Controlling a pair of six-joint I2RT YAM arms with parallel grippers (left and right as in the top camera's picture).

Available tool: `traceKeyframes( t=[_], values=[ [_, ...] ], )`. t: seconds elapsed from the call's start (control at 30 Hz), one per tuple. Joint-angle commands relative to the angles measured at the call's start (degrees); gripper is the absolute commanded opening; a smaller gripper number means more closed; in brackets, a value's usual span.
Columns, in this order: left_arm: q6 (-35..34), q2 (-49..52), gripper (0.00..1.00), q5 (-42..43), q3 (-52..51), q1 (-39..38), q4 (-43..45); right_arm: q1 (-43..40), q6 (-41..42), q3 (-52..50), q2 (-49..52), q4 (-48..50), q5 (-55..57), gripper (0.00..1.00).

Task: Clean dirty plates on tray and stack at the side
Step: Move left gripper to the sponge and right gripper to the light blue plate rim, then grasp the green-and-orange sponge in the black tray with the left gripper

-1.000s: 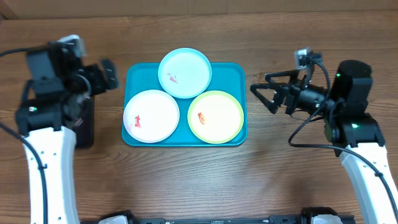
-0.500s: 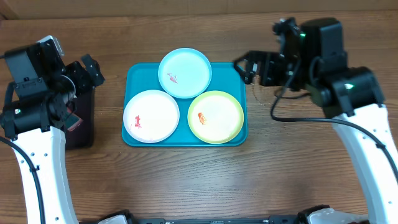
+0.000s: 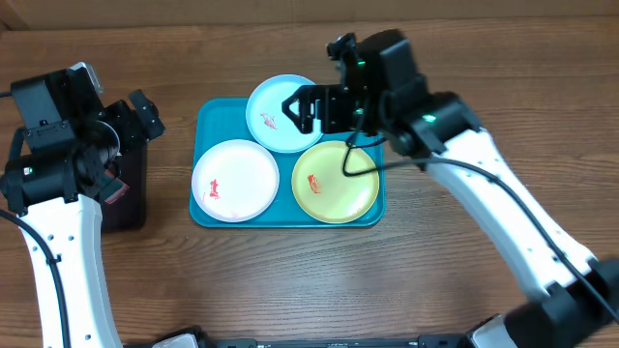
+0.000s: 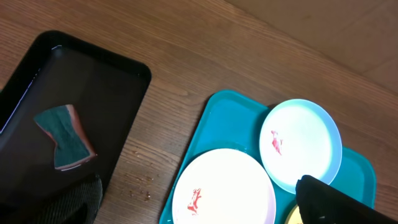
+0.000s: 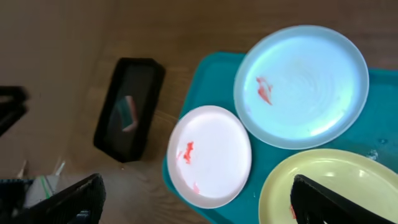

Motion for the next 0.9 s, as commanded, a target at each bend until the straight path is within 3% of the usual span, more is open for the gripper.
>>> traceKeyframes(
  t=[0.0,0.17,0.53,0.87],
  values=[
    [-0.9,0.5,1.00,-0.8,1.2,0.2,0.1,0.5,5.4,1.3,3.7,1.4,4.3,1.00],
    [-0.9,0.5,1.00,-0.7,1.2,0.2,0.3,0.5,10.5,1.3,7.0,2.3,4.3,1.00],
    [-2.8,1.7,1.00,-1.9,1.2,0.2,2.4,0.5,10.6,1.3,7.2,4.6,4.3,1.00],
    [-3.3,17.6,1.00,-4.5,4.2,0.2,-7.4,0.5,10.6,1.3,7.2,3.7,4.3,1.00]
  ],
)
